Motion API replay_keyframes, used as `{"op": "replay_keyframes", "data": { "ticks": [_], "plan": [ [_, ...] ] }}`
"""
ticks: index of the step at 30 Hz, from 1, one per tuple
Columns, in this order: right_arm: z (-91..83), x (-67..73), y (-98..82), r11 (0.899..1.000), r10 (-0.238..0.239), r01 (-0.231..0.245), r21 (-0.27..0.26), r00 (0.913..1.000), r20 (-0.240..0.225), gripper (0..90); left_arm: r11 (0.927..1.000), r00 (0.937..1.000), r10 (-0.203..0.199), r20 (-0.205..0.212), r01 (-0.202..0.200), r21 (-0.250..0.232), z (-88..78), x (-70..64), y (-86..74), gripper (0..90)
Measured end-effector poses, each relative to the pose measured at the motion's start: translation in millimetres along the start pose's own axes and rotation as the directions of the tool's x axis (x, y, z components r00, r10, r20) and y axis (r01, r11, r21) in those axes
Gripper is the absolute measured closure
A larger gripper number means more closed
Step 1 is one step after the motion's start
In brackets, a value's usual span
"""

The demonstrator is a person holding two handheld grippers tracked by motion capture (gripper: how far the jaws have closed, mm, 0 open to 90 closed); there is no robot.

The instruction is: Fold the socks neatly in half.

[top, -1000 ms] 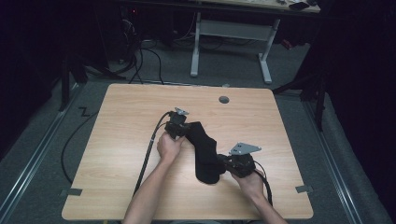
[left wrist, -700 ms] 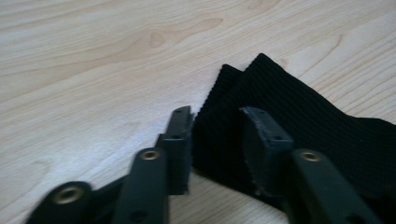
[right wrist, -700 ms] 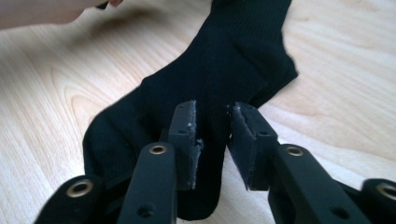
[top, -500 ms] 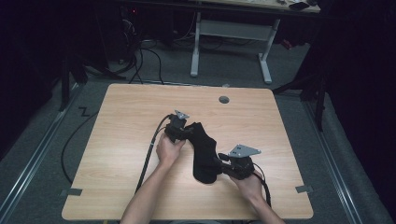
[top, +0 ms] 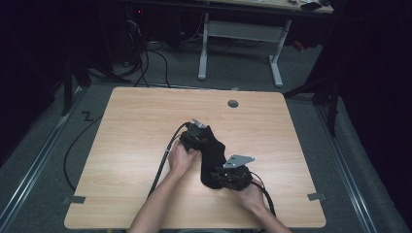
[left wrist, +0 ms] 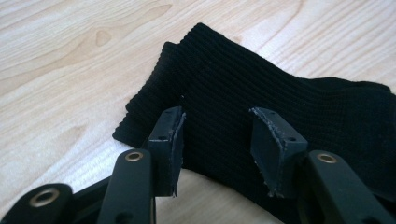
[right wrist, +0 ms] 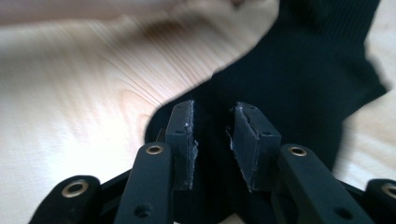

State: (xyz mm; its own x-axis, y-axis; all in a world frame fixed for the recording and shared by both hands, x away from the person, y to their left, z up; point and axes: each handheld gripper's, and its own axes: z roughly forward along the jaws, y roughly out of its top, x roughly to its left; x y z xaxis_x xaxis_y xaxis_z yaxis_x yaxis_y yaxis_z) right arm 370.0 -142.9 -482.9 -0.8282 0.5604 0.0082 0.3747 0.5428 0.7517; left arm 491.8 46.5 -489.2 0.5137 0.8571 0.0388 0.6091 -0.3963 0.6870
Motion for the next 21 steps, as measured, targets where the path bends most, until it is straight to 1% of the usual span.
{"op": "replay_keyframes", "data": {
  "ticks": [1,2,3,4,5,6,9,10,13,15,17,18,19,20,21],
  "plan": [
    [6.7,-2.4,-1.9,1.000,0.010,-0.011,0.018,0.9999,0.006,70.7,1.0000,1.0000,0.001,-0.005,-0.001,-0.006,1.2,0.8,0.3,54.1],
    [11.2,-4.0,-3.0,0.999,0.011,-0.011,0.032,0.9998,0.015,76.4,1.0000,1.0000,-0.002,-0.006,0.002,-0.007,1.7,1.5,0.5,54.2],
    [13.7,-5.4,-3.6,0.999,0.011,-0.011,0.042,0.9999,0.011,83.3,0.9999,1.0000,-0.007,-0.007,0.007,-0.014,2.6,2.3,0.5,54.2],
    [15.5,-6.2,-3.9,0.999,0.017,-0.017,0.046,0.9998,-0.005,86.4,0.9999,0.9999,-0.007,-0.010,0.007,-0.014,3.1,3.2,0.7,54.3],
    [15.4,-5.3,-3.2,0.999,0.011,-0.010,0.041,0.9999,-0.004,87.3,0.9999,0.9999,-0.007,-0.011,0.007,-0.016,3.5,3.5,0.8,54.4],
    [13.7,-4.0,-1.8,1.000,0.002,-0.002,0.029,1.0000,0.000,87.4,0.9998,0.9999,-0.009,-0.012,0.008,-0.019,4.0,3.5,0.9,54.5],
    [3.5,-0.2,3.6,1.000,-0.005,0.005,-0.025,1.0000,0.005,87.5,0.9998,0.9999,-0.009,-0.013,0.009,-0.020,4.6,4.5,1.3,54.7],
    [-2.8,3.4,7.7,0.998,-0.016,0.016,-0.055,0.9999,-0.003,87.5,0.9998,0.9999,-0.008,-0.013,0.008,-0.019,4.7,4.7,1.5,54.8],
    [-10.2,12.4,13.7,0.995,-0.040,0.037,-0.088,0.9987,-0.032,87.4,0.9998,0.9999,-0.008,-0.013,0.008,-0.015,5.1,5.1,2.4,54.8],
    [-8.2,19.0,13.9,0.996,-0.042,0.036,-0.087,0.9968,-0.068,86.9,0.9999,0.9999,-0.007,-0.014,0.007,-0.011,5.3,5.2,3.1,54.8],
    [0.3,25.6,10.8,0.997,-0.070,0.068,-0.045,0.9960,-0.055,83.3,1.0000,0.9999,-0.007,-0.013,0.007,-0.007,5.4,5.3,3.9,54.8],
    [7.9,26.7,8.0,0.997,-0.074,0.073,-0.011,0.9957,-0.056,77.4,1.0000,0.9999,-0.006,-0.012,0.006,-0.004,5.5,5.4,4.4,54.8],
    [17.9,24.2,3.5,0.998,-0.052,0.055,0.028,0.9958,-0.075,70.3,1.0000,0.9999,-0.006,-0.011,0.006,-0.002,5.4,5.6,4.5,54.8],
    [20.0,22.1,1.5,0.999,-0.038,0.041,0.032,0.9963,-0.077,68.1,1.0000,0.9999,-0.006,-0.010,0.006,-0.003,5.4,5.7,4.5,54.8],
    [19.0,20.2,1.0,0.999,-0.030,0.031,0.018,0.9962,-0.082,66.6,1.0000,0.9999,-0.006,-0.008,0.006,-0.003,5.4,5.9,4.5,54.7]
  ]
}}
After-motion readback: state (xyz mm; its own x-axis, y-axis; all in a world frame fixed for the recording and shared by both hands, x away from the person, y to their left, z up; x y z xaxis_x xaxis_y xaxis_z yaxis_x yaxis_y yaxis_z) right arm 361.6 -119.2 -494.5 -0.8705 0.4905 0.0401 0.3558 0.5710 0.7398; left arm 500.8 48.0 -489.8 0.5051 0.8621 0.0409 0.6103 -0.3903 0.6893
